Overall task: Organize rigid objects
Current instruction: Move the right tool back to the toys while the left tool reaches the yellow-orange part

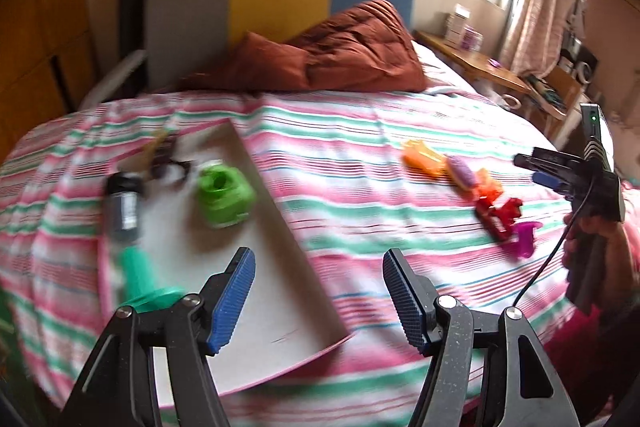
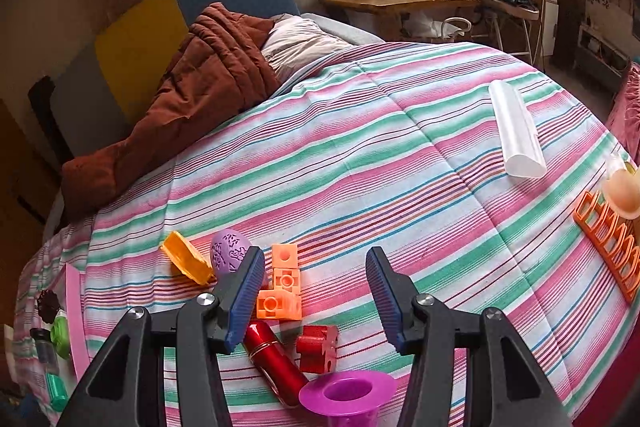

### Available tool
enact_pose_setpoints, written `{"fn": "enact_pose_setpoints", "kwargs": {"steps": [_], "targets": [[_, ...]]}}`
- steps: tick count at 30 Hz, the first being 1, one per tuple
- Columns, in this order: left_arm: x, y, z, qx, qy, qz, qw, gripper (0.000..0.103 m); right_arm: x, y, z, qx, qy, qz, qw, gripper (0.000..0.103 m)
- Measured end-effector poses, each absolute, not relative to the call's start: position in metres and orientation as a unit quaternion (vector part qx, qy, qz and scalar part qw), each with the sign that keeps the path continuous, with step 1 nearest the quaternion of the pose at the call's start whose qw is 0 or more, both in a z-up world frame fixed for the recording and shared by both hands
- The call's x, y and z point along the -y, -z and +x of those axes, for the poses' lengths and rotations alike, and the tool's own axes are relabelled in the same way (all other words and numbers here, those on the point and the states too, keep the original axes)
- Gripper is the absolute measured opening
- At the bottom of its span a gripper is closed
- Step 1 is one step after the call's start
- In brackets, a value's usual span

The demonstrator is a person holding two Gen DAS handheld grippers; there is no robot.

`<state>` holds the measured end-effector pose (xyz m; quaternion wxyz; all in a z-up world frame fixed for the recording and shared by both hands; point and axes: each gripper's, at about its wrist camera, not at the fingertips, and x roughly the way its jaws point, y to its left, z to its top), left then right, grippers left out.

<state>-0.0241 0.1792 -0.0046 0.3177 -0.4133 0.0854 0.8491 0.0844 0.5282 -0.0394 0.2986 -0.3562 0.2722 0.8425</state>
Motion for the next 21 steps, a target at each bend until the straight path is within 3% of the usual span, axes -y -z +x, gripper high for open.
{"fn": "enact_pose_setpoints", "kwargs": {"steps": [5,14,18,21], "targets": [[-0.231,0.017,-0.038,-0.077,-0.822,-0.446,0.346,0.067,-0.523,0.032,0.084,-0.267,-0.852,-0.343,0.292,0.053],[-0.330,0.042,-0.070,-0.062,-0.782,-0.496,0.372,0.054,-0.532,0.031,0.089,-0.300,-0.849,-0.333,0.280,0.053],[-0.364,0.047,-0.091,-0.027,-0.772,-0.517,0.368,0.055,-0.536,0.034,0.089,-0.318,-0.843,-0.334,0.278,0.053],[-0.384,0.049,-0.107,0.001,-0.768,-0.533,0.357,0.063,-0.538,0.036,0.090,-0.328,-0.841,-0.334,0.273,0.053]]}}
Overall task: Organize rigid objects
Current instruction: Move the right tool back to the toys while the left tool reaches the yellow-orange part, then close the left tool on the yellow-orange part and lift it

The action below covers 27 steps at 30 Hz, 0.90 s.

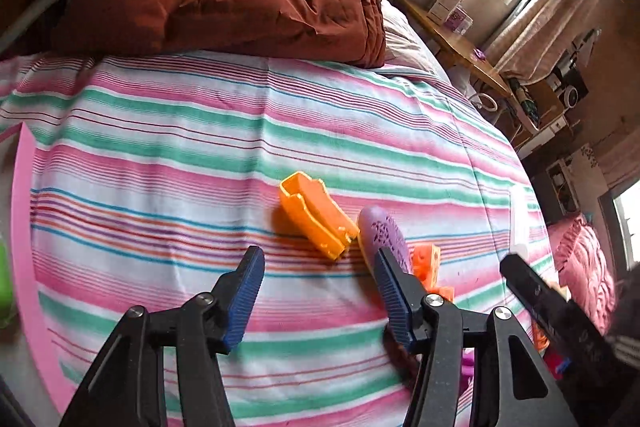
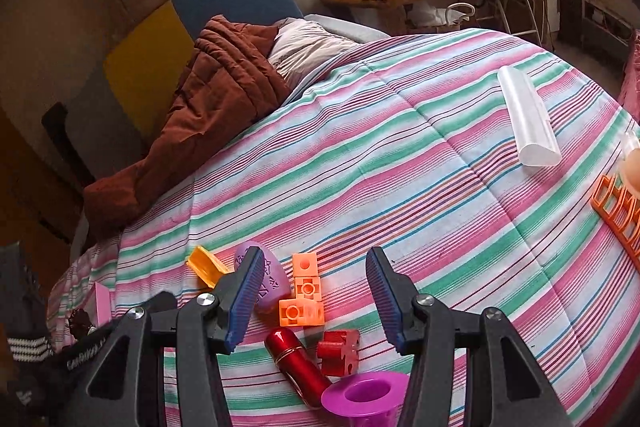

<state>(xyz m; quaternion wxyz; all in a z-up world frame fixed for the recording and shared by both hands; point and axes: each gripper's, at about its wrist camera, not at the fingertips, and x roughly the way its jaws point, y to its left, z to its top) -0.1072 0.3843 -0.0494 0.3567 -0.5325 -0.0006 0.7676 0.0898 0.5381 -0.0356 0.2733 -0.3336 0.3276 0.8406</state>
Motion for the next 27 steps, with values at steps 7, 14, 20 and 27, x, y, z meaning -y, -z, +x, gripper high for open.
{"fn": "enact_pose_setpoints", "kwargs": {"steps": [7,14,20,27], "targets": [[-0.419,0.081,-0.133,0.009,-0.768,-0.560,0.312,0.067,-0.538,0.033,0.092,-0.339,-0.843,-0.325,0.263,0.053],[-0.433,0.092,-0.131,-0.028,-0.779,-0.541,0.317,0.037,-0.541,0.034,0.092,-0.350,-0.840,-0.323,0.261,0.053],[-0.422,0.092,-0.116,-0.095,-0.786,-0.503,0.348,0.026,-0.541,0.035,0.091,-0.347,-0.840,-0.324,0.263,0.053],[-0.375,0.093,-0.066,-0.157,-0.790,-0.465,0.367,0.027,-0.542,0.036,0.092,-0.349,-0.838,-0.328,0.263,0.053]]}}
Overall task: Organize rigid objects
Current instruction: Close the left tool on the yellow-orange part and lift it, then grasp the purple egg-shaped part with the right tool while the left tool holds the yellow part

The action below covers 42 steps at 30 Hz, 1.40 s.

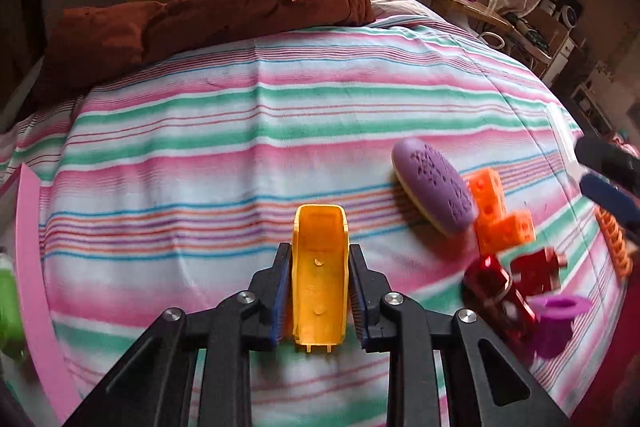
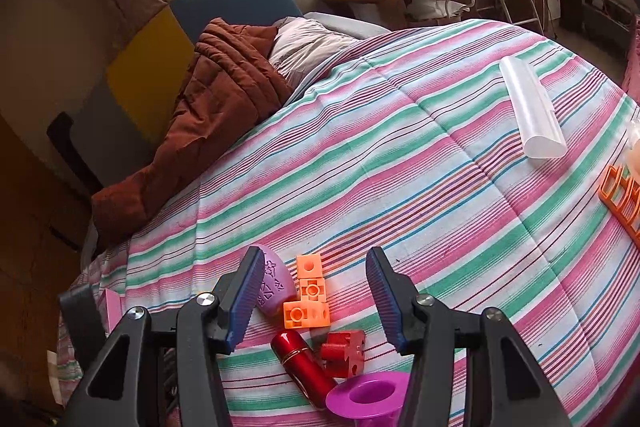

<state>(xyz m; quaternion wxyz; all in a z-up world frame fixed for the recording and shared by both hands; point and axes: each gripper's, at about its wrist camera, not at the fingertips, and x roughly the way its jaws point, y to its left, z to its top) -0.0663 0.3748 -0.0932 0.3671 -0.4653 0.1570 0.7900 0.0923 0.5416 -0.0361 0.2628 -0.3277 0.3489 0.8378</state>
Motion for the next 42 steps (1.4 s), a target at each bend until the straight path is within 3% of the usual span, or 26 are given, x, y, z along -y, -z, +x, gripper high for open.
{"fn": "enact_pose_setpoints", "kwargs": {"steps": [12,36,42], "targets": [[-0.286,0.094,0.016,-0.186,-0.811,-0.400,0.384,0.027,-0.527,0.033,0.083,-0.321,-0.855,-0.335,0.231,0.053],[-0.278,0.104,0.023,-0.170,-0.825,-0.353,0.406,0.027,-0.493,0.049,0.050,-0.241,-0.864,-0.404,0.180,0.050],[-0.275,0.105,0.022,-0.161,-0.825,-0.353,0.410,0.027,-0.489,0.050,0.005,-0.176,-0.865,-0.441,0.162,0.050]]}}
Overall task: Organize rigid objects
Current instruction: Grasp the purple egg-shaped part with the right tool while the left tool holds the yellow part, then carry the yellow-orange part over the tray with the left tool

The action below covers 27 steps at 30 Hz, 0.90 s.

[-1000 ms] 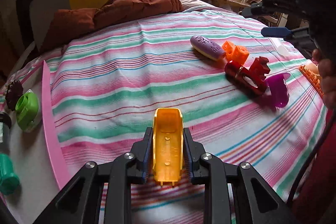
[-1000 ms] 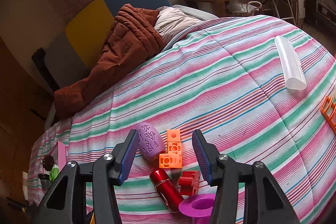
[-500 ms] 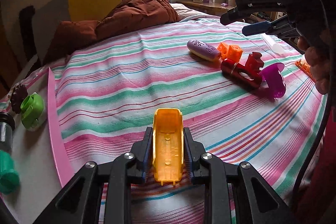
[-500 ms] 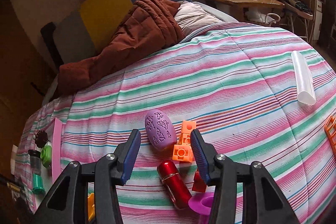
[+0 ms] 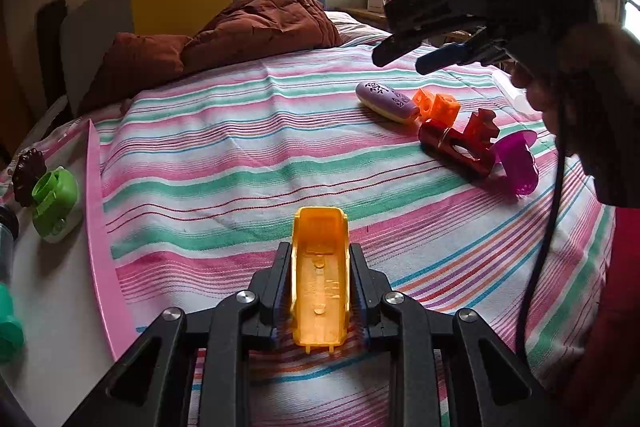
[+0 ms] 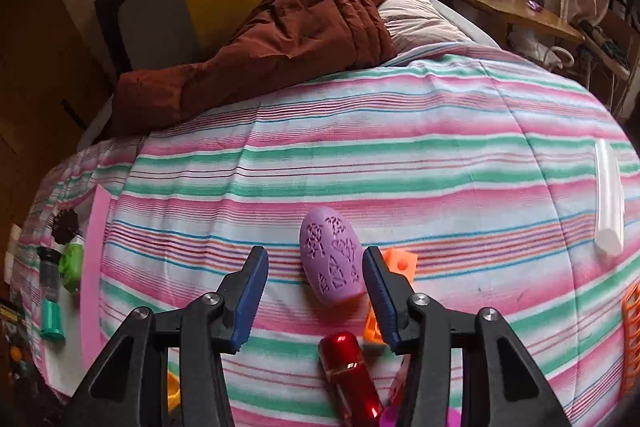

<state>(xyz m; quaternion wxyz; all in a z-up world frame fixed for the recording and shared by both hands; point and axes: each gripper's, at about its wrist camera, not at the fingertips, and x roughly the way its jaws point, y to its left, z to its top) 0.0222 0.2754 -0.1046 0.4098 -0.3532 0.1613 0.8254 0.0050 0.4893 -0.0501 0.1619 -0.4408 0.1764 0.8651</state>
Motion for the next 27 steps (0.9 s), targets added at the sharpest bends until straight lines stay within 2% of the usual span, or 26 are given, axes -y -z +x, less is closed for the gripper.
{"fn": "enact_pose_setpoints", "kwargs": {"steps": [6,9,18,27], "targets": [[-0.274,0.105,0.022,-0.157,-0.825,-0.353,0.412,0.027,-0.492,0.082,-0.044,-0.122,-0.839,-0.509,0.150,0.051],[-0.273,0.105,0.021,-0.154,-0.825,-0.354,0.413,0.027,-0.488,0.102,-0.052,-0.093,-0.819,-0.545,0.151,0.040],[-0.271,0.105,0.022,-0.148,-0.825,-0.354,0.415,0.027,-0.428,0.104,-0.018,-0.082,-0.829,-0.550,0.068,0.040],[-0.269,0.099,0.022,-0.155,-0.818,-0.374,0.409,0.027,-0.419,0.111,0.000,-0.066,-0.866,-0.491,0.064,0.040]]}}
